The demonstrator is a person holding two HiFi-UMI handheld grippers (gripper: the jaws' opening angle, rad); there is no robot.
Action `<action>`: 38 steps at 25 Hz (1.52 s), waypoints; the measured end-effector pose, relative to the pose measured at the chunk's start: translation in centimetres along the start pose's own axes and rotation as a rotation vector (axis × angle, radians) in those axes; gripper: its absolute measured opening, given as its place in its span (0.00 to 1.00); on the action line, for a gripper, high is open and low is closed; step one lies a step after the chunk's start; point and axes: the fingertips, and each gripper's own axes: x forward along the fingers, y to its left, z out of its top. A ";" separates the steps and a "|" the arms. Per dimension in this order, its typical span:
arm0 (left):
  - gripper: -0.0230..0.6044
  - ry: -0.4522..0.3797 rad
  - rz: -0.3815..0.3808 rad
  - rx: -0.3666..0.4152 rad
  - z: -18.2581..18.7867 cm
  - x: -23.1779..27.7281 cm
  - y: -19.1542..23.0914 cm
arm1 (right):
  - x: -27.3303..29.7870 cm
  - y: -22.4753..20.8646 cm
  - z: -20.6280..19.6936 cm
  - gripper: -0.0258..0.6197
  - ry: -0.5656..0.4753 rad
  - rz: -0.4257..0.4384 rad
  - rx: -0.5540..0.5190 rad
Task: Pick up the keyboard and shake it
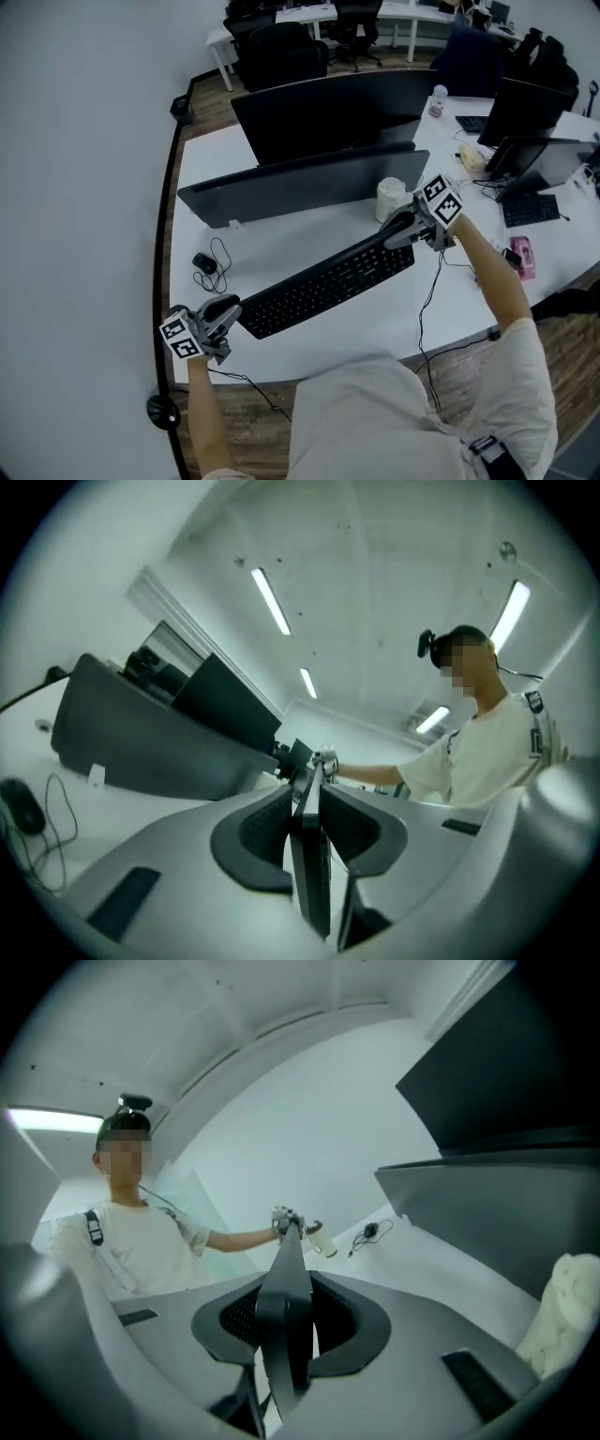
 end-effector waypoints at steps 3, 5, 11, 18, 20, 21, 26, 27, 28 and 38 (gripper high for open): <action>0.20 -0.124 0.075 -0.166 -1.9 0.1 2.2 | 0.0 -2.4 -1.6 0.23 -0.095 -0.035 0.159; 0.21 -0.194 0.122 -0.296 -3.0 -0.1 3.7 | 0.8 -3.7 -3.3 0.23 -0.166 -0.037 0.316; 0.21 -0.382 0.195 -0.669 -7.5 -0.7 6.4 | 3.4 -7.8 -10.4 0.24 -0.339 -0.084 0.649; 0.21 -0.313 0.307 -0.860 -14.3 -2.5 8.3 | 5.9 -9.7 -17.3 0.27 -0.331 -0.196 0.798; 0.21 -0.279 0.337 -0.889 -15.6 -3.0 8.6 | 7.0 -9.4 -18.9 0.29 -0.336 -0.226 0.858; 0.21 -0.261 0.347 -0.895 -16.1 -3.3 8.6 | 7.6 -9.1 -19.4 0.29 -0.346 -0.219 0.879; 0.21 -0.210 0.377 -0.919 -17.5 -4.2 8.8 | 8.9 -8.7 -21.4 0.29 -0.364 -0.218 0.931; 0.21 -0.209 0.378 -0.923 -17.5 -4.2 8.8 | 9.1 -8.7 -21.5 0.29 -0.365 -0.218 0.935; 0.21 -0.209 0.376 -0.926 -17.4 -4.2 8.7 | 9.1 -8.6 -21.5 0.29 -0.367 -0.217 0.940; 0.21 -0.215 0.388 -0.934 -17.7 -4.4 8.7 | 9.1 -8.6 -20.9 0.29 -0.352 -0.222 0.928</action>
